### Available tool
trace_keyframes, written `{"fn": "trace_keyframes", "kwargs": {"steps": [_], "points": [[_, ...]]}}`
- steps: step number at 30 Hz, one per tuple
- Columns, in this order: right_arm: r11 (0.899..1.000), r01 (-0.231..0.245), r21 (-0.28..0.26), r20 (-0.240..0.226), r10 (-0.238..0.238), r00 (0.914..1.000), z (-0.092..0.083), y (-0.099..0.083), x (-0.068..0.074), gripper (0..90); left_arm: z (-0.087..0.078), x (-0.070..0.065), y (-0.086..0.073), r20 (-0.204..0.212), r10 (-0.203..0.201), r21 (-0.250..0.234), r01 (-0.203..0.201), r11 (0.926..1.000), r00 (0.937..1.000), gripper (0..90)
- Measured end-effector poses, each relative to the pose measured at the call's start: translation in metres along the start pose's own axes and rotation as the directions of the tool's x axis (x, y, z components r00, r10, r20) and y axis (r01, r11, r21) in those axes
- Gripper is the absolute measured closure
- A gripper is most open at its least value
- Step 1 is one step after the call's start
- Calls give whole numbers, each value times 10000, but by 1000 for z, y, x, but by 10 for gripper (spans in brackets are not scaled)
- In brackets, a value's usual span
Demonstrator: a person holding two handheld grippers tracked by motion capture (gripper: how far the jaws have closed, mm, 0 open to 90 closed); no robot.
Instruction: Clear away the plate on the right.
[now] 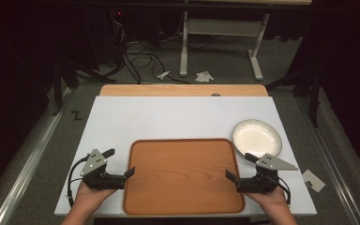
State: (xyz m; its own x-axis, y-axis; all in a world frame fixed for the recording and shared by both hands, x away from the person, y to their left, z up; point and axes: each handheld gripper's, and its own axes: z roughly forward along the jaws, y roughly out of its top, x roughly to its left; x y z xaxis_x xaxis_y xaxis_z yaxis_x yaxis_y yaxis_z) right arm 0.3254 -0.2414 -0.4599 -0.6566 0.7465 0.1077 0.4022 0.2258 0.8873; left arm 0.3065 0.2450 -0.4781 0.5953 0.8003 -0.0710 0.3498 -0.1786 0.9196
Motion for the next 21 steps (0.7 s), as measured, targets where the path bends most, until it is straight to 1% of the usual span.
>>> {"fn": "trace_keyframes", "kwargs": {"steps": [1, 2, 4, 7, 9, 13, 14, 16, 18, 21], "points": [[10000, 0, 0, 0, 0, 10000, 0, 0, 0, 0, 0, 0, 0, 0, 0, 0, 0, 10000, 10000, 2], [10000, 22, -29, 144, -21, 9999, -1, -1, -3, 0, 1, 1, 0, 2, -23, 42, 23, 10000, 10000, 2], [10000, -1, -93, 264, 4, 9997, -2, -1, -5, 0, 2, 1, -1, 10, 19, 104, -19, 9999, 10000, 2], [9998, 61, -164, 322, -55, 9995, -2, -1, -4, 0, 2, 1, -1, 26, 31, 118, -31, 9999, 10000, 2], [9997, 183, -166, 408, -176, 9990, -2, -1, -4, 0, 1, 1, -2, 78, 70, 54, -70, 10000, 9999, 2], [9997, 220, -65, 469, -216, 9987, 0, -2, -4, 0, 0, 1, -2, 102, 64, -60, -63, 10000, 9999, 5], [9997, 233, -50, 482, -231, 9986, 0, -2, -5, 0, -1, 1, -2, 93, 99, -173, -98, 9998, 9999, 8], [9997, 229, -34, 512, -227, 9984, 0, -2, -5, 0, -2, 2, -2, 233, -6, -234, 11, 9997, 9997, 8], [9997, 248, -51, 535, -245, 9983, 0, -2, -5, 0, -2, 3, -2, 251, -14, -228, 20, 9997, 9997, 8], [9999, 144, -20, 587, -142, 9982, 1, -3, -7, 0, -2, 2, -3, 293, 128, -274, -120, 9996, 9995, 19]]}}
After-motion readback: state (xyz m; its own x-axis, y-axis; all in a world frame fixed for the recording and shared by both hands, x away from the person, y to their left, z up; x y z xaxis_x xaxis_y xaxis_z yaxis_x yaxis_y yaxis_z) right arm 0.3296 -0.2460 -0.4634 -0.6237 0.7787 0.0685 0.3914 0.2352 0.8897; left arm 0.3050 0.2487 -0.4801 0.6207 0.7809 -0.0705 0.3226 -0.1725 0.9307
